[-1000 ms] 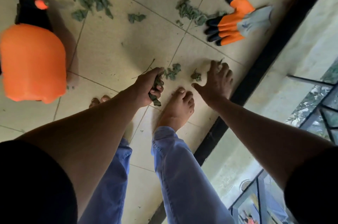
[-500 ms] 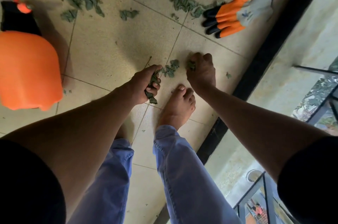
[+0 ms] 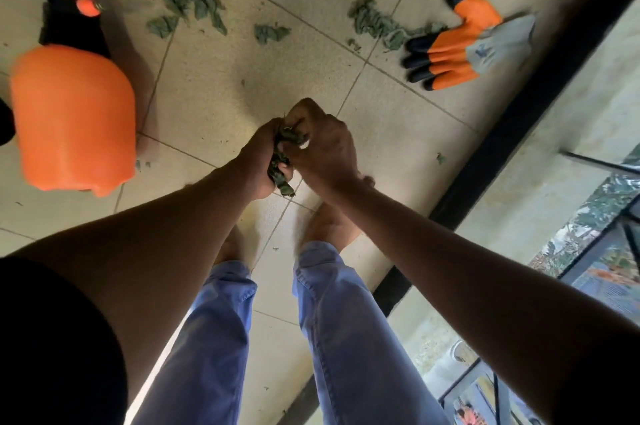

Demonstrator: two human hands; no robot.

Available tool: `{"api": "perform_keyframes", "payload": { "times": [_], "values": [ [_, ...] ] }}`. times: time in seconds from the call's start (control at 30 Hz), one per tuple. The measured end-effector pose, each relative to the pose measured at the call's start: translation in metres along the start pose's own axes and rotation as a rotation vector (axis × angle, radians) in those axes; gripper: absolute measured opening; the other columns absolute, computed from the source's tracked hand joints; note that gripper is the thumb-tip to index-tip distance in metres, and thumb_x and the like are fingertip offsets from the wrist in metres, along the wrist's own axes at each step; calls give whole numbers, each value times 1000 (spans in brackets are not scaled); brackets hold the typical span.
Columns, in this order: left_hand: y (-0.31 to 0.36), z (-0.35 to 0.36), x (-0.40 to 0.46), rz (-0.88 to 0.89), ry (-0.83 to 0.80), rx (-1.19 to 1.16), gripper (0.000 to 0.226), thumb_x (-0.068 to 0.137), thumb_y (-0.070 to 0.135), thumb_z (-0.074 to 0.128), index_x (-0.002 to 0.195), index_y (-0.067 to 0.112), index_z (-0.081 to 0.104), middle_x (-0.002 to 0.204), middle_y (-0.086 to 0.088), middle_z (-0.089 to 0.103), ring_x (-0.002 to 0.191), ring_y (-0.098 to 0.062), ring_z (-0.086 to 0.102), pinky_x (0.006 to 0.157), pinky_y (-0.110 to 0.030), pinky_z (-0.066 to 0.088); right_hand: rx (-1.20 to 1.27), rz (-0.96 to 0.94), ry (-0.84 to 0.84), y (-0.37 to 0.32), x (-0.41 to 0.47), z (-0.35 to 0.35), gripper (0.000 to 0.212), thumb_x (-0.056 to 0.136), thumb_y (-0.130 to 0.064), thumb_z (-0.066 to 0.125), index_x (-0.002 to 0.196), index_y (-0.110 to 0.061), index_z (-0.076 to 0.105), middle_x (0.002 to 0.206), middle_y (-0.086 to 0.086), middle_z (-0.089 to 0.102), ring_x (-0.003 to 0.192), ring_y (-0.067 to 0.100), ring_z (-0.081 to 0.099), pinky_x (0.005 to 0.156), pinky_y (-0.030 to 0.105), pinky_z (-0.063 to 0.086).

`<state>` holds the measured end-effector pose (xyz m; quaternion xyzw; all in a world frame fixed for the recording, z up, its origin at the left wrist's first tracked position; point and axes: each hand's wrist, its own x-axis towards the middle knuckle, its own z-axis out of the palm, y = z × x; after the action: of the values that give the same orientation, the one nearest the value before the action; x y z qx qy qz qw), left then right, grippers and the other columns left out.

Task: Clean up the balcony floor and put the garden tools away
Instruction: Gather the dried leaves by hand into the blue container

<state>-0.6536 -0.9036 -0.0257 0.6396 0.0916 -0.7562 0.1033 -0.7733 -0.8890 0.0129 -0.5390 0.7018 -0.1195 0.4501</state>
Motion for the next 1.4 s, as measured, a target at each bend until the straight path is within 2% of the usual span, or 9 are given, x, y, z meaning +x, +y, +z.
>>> {"api": "perform_keyframes", "payload": {
  "times": [0.1, 0.23, 0.37, 0.53, 0.63, 0.8, 1.0, 1.23, 1.4],
  "values": [
    [2, -5, -6, 10, -10, -48, 45, 94, 43, 55, 53, 24, 59, 62, 3, 52, 57, -13, 46, 59, -27, 31, -171, -63, 70, -9, -6, 12, 16, 79, -15, 78, 88, -22, 67, 76, 2, 63, 71, 21, 61, 53, 28, 48],
    [7, -11, -19, 20, 10, -31, 67, 97, 52, 56, 37, 22, 51, 42, 6, 44, 36, -9, 44, 45, -21, 34, -368, -312, 52, -12, -6, 20, 3, 83, -18, 75, 82, -15, 74, 72, 3, 68, 81, 27, 60, 65, 38, 52],
    [8, -17, -19, -10, 118, 2, 42, 91, 49, 67, 58, 24, 61, 54, 4, 56, 48, -11, 58, 51, -19, 46, -387, -417, -31, -8, -10, 26, 17, 87, -22, 62, 89, -9, 73, 85, 7, 68, 89, 29, 57, 70, 43, 51],
    [6, -27, -5, -20, 128, -15, 28, 91, 38, 69, 72, 23, 56, 64, 3, 52, 49, -8, 46, 43, -19, 30, -213, -338, 6, 9, -13, 19, 18, 91, -18, 61, 105, -16, 73, 103, 4, 67, 94, 23, 62, 76, 39, 53],
    [6, -27, -2, -38, 42, -14, 33, 97, 36, 61, 68, 25, 50, 60, 7, 49, 43, -3, 40, 32, -15, 22, -399, -165, 104, 30, 0, 3, 31, 88, -10, 65, 118, -18, 66, 112, 5, 64, 97, 22, 62, 63, 28, 48],
    [6, -31, 2, -67, -15, -5, 32, 99, 36, 57, 69, 26, 49, 60, 8, 49, 44, -2, 40, 32, -15, 20, -612, -25, -94, 68, 22, 3, 60, 88, -9, 69, 140, -17, 41, 126, 18, 44, 98, 33, 57, 67, 41, 59],
    [1, -44, 0, -72, -17, -5, 23, 99, 35, 55, 77, 28, 49, 62, 6, 50, 45, -2, 40, 32, -14, 21, -493, -99, -111, 65, 38, 12, 21, 99, -7, 55, 120, -6, 55, 108, 20, 55, 82, 35, 62, 65, 32, 42],
    [-5, -61, 1, -68, 9, -30, 17, 99, 34, 55, 84, 27, 50, 62, 5, 50, 44, -3, 40, 31, -14, 21, -518, -205, -184, 49, 43, 26, 55, 84, -16, 78, 132, -17, 52, 128, 14, 45, 110, 30, 53, 71, 36, 55],
    [-8, -73, 0, -75, 3, -41, 22, 97, 34, 57, 78, 27, 48, 62, 5, 50, 43, -3, 41, 30, -15, 22, -738, -438, -328, 40, 46, 39, 30, 87, 2, 62, 115, -9, 62, 122, 13, 54, 100, 31, 58, 64, 43, 61]
  ]
}}
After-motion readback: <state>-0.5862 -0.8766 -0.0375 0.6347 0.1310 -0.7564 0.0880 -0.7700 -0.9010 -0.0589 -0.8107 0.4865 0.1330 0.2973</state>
